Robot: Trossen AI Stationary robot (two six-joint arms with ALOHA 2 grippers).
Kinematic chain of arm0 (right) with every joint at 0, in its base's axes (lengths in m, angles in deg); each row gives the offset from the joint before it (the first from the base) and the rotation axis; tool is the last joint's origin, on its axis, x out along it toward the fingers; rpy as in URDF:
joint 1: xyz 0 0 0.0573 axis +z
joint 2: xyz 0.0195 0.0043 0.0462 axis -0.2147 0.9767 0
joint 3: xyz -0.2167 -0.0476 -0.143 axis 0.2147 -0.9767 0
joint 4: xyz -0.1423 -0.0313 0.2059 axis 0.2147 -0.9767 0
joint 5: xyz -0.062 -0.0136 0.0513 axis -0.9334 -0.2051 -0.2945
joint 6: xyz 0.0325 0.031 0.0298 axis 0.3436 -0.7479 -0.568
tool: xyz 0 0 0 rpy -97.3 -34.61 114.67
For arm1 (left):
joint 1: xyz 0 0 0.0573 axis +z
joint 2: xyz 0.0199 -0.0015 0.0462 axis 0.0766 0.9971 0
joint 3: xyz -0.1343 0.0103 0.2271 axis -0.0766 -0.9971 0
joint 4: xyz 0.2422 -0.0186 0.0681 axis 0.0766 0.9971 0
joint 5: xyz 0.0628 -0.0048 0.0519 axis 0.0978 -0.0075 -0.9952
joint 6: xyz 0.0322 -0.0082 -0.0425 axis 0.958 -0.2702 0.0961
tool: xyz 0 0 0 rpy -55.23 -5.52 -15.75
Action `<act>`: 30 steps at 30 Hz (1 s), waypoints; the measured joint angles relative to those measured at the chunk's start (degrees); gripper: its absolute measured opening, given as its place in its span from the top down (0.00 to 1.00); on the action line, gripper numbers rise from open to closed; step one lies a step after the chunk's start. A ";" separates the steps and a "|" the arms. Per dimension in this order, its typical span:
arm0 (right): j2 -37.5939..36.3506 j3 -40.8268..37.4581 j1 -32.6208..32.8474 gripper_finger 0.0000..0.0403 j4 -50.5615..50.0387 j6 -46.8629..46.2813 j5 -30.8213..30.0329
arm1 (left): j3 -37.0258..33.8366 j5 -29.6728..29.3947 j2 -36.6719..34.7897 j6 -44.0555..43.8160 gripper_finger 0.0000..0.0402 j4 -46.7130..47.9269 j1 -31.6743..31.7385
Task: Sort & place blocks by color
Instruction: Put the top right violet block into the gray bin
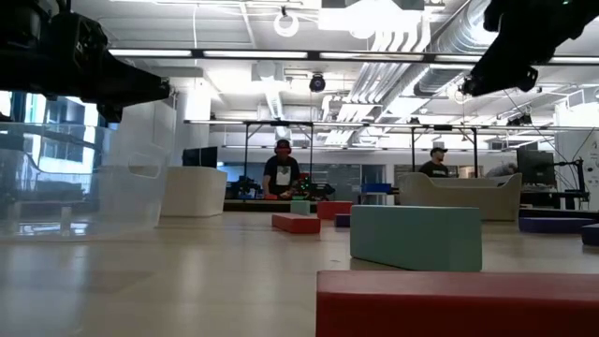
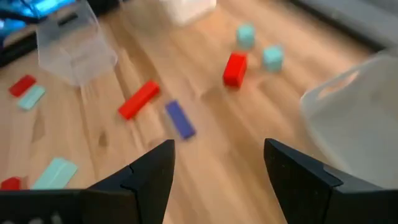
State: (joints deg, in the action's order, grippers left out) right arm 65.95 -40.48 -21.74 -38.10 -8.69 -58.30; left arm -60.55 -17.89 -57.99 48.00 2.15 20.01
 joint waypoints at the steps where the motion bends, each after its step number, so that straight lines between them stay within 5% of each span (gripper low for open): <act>1: 1.64 0.12 0.00 0.41 -0.02 -0.91 0.97 | 0.00 0.00 -0.02 0.00 0.81 -0.01 0.00; 16: 20.14 1.55 0.00 0.41 -0.18 -1.92 14.65 | -0.02 0.00 -0.02 0.00 0.81 0.00 -0.01; 30: 33.49 14.08 0.00 0.41 -16.54 6.60 12.09 | 0.00 -0.02 -0.02 0.00 0.81 -0.01 -0.02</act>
State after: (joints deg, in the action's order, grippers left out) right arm 99.43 -26.40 -21.74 -54.65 -2.09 -46.21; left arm -60.55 -17.92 -58.01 48.00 2.14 19.99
